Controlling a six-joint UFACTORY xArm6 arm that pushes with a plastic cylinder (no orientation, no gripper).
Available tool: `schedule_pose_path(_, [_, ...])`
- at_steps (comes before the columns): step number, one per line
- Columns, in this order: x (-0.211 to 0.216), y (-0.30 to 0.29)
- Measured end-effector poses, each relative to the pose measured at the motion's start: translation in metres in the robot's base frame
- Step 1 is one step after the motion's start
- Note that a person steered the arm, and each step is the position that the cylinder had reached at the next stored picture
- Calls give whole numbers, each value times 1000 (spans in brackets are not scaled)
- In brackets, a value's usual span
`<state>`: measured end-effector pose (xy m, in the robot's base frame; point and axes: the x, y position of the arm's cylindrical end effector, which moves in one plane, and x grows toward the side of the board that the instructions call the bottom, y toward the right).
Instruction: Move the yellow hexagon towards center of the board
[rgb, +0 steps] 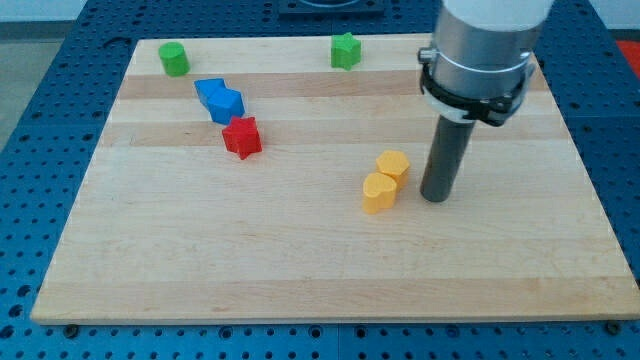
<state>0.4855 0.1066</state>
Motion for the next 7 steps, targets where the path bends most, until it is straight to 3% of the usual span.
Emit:
schedule_pose_path(1, [-3, -30])
schedule_pose_path(4, [-8, 0])
schedule_pose_path(7, [-19, -48])
